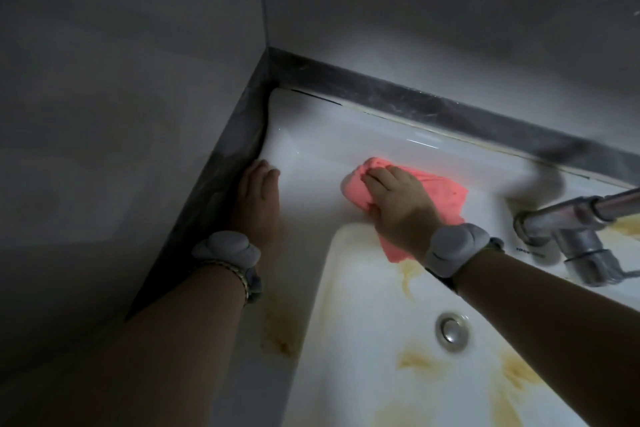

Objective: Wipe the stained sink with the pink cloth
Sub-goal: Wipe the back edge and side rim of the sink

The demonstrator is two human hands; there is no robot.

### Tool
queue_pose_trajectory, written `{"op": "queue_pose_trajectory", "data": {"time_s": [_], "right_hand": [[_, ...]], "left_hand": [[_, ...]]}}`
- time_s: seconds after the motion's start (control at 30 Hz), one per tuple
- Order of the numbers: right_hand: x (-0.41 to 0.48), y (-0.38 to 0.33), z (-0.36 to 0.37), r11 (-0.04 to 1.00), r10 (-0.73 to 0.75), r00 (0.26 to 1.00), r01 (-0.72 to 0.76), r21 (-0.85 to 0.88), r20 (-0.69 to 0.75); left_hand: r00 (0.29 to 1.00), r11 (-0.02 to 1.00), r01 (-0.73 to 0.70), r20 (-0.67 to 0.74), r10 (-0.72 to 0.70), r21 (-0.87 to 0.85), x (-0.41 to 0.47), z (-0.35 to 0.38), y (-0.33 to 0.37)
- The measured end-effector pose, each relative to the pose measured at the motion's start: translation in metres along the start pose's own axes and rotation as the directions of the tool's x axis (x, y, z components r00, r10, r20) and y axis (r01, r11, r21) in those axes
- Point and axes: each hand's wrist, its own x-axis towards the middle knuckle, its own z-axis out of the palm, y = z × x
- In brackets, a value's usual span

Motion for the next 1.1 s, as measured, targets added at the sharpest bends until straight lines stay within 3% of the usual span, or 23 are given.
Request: {"op": "queue_pose_trajectory", "data": {"time_s": [0.13, 0.27, 0.33, 0.43, 0.53, 0.7, 0.8, 0.9, 1.0, 1.1], "right_hand": [[-0.003, 0.006, 0.004, 0.998, -0.023, 0.999, 0.021, 0.064, 0.031], [-0.026, -0.019, 0.015, 0.954, 0.249, 0.957, -0.216, 0.208, -0.147], [-0.027, -0.042, 0.026, 0.922, 0.317, 0.932, -0.259, 0.287, -0.178], [0.001, -0.069, 0.037, 0.921, 0.239, 0.963, -0.185, 0.344, -0.125], [0.01, -0.084, 0.044, 0.921, 0.249, 0.957, -0.186, 0.342, -0.148], [-0.061, -0.092, 0.056, 0.921, 0.087, 0.984, -0.019, 0.389, -0.158], [-0.045, -0.076, 0.058, 0.953, 0.085, 0.982, -0.031, 0.303, -0.169], [-0.006, -0.075, 0.051, 0.948, 0.183, 0.961, -0.117, 0.297, -0.206], [0.007, -0.077, 0.051, 0.935, 0.25, 0.956, -0.197, 0.296, -0.152], [-0.022, -0.09, 0.049, 0.954, 0.103, 0.983, -0.054, 0.296, -0.152]], "left_hand": [[0.998, 0.999, 0.027, 0.051, -0.025, -0.035, -0.007, 0.0, 0.002], [0.995, 0.997, 0.058, 0.09, -0.054, -0.051, -0.009, -0.001, 0.001], [0.996, 0.998, 0.037, 0.083, -0.033, -0.046, -0.007, -0.001, 0.002], [0.99, 0.999, 0.022, 0.141, -0.015, -0.048, -0.007, 0.0, -0.001], [0.969, 0.992, 0.115, 0.226, -0.1, -0.056, -0.009, 0.002, -0.007], [0.939, 0.983, 0.179, 0.305, -0.158, -0.041, -0.006, -0.004, -0.007], [0.918, 0.988, 0.156, 0.367, -0.153, 0.021, -0.007, -0.004, -0.007], [0.885, 0.985, 0.118, 0.438, -0.16, 0.123, -0.009, -0.004, -0.006], [0.895, 0.982, 0.051, 0.428, -0.126, 0.182, -0.02, -0.007, 0.002], [0.918, 0.979, 0.088, 0.366, -0.151, 0.183, -0.049, -0.029, 0.017]]}}
